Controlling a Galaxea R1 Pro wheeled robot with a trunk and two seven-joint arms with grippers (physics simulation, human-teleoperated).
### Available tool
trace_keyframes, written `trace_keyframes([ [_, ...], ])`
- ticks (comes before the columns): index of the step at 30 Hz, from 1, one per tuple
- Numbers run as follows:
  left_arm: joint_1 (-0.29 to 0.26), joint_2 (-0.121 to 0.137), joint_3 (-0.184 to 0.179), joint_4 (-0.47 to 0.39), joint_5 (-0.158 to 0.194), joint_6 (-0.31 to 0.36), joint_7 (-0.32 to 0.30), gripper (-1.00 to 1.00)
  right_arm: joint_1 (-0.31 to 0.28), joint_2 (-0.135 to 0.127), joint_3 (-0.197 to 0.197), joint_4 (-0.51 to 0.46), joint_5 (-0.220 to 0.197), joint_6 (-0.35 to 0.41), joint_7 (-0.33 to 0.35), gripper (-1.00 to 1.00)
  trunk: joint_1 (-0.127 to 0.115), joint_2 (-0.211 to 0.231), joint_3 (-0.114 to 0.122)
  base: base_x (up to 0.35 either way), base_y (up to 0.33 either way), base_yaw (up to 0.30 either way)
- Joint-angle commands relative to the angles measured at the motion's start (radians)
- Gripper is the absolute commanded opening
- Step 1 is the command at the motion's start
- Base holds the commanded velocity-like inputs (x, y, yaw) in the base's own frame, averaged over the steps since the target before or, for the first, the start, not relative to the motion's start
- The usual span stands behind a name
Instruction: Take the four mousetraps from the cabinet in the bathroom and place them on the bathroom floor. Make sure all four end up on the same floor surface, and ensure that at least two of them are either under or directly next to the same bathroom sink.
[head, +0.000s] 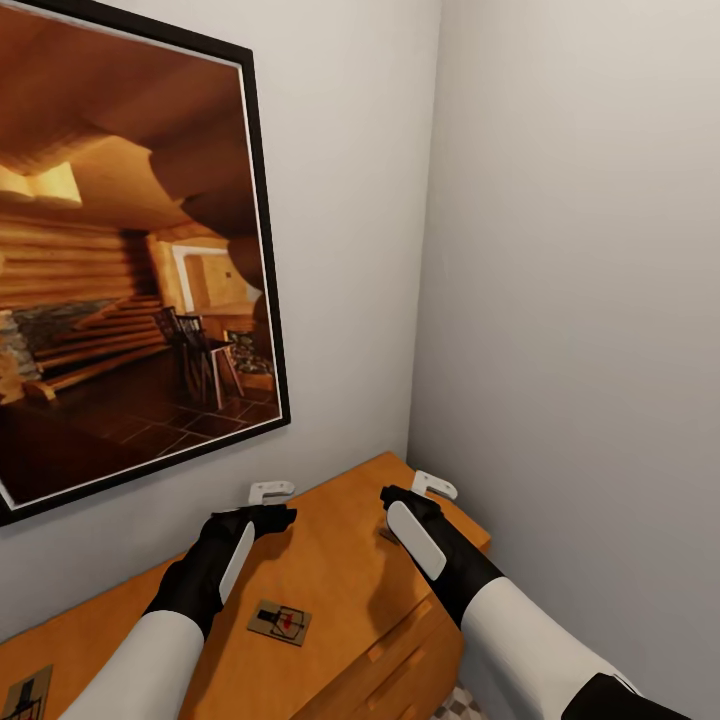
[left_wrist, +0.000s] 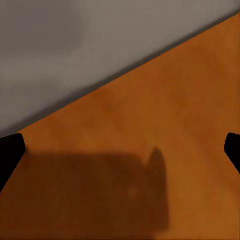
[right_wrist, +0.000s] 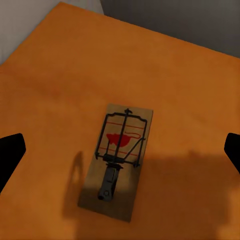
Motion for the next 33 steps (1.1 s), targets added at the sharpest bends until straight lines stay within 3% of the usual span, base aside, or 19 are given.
trace_keyframes([
  [1,-0.001,-0.001,0.003,-0.001,0.000,0.005,0.000,1.00,-0.001,-0.001,0.003,-0.001,-0.003,0.006,-0.007,1.00,0.001,-0.002,-0.002,0.000,0.000,0.000],
  [33,-0.001,0.001,0.010,-0.001,0.007,0.006,-0.006,1.00,-0.001,-0.001,0.016,-0.001,-0.003,0.006,-0.007,1.00,0.001,-0.002,-0.002,0.000,0.000,0.000],
])
